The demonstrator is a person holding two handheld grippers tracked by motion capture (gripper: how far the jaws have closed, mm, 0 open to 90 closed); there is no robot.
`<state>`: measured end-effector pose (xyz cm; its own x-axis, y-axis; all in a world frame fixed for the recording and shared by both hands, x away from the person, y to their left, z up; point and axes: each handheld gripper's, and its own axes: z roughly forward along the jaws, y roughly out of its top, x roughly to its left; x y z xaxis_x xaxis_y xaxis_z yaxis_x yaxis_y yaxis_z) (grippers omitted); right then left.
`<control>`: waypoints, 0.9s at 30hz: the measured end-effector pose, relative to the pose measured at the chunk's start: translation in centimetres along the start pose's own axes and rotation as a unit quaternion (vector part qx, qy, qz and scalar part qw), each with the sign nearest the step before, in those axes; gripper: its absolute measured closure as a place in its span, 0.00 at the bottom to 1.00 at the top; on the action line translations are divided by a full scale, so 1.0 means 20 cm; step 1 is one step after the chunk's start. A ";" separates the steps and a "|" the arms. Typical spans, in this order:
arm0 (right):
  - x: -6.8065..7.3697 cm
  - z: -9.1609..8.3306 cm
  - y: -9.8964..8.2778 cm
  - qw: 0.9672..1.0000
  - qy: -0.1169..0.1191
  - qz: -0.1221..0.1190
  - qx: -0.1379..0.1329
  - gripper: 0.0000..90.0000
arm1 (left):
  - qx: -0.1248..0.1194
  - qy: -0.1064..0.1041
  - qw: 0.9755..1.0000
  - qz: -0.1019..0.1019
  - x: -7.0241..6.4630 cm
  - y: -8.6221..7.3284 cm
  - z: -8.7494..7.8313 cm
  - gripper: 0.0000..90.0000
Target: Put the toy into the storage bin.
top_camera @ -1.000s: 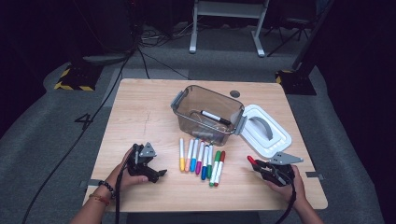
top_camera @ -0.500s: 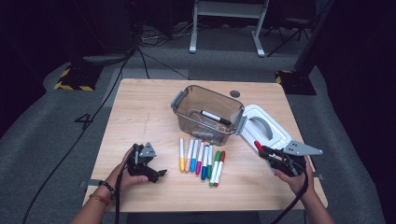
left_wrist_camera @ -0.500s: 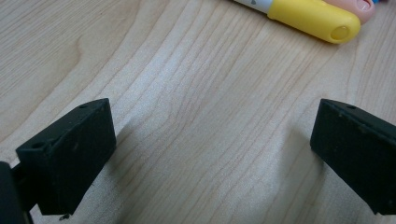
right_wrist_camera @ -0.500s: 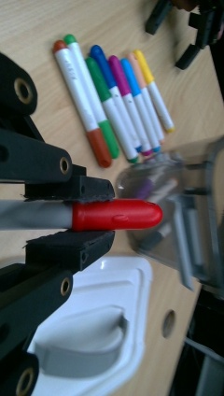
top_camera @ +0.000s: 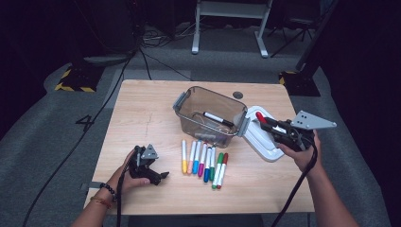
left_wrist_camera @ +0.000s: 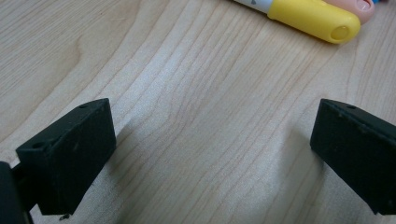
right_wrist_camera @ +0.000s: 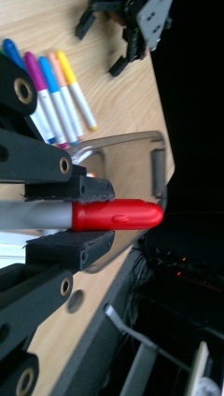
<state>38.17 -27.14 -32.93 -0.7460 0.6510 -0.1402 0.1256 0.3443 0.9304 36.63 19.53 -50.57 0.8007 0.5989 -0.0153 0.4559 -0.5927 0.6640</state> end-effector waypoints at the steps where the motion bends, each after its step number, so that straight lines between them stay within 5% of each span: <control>1: 0.00 0.01 0.02 1.000 0.002 -0.004 -0.001 0.83 | 0.000 0.000 1.000 0.000 0.00 0.00 0.00 0.01; 12: 0.02 0.21 0.29 0.999 0.035 -0.033 0.003 0.83 | 0.000 0.000 1.000 0.000 0.00 0.00 0.00 0.01; 27: 0.10 0.54 0.38 0.996 0.071 -0.034 0.038 0.83 | 0.000 0.000 1.000 0.000 0.00 0.00 0.00 0.01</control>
<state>44.78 -15.92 -29.75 -0.8389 0.5239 -0.1476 0.1165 0.4378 0.8915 36.62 19.54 -50.56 0.8005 0.5991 -0.0157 0.4567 -0.5929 0.6632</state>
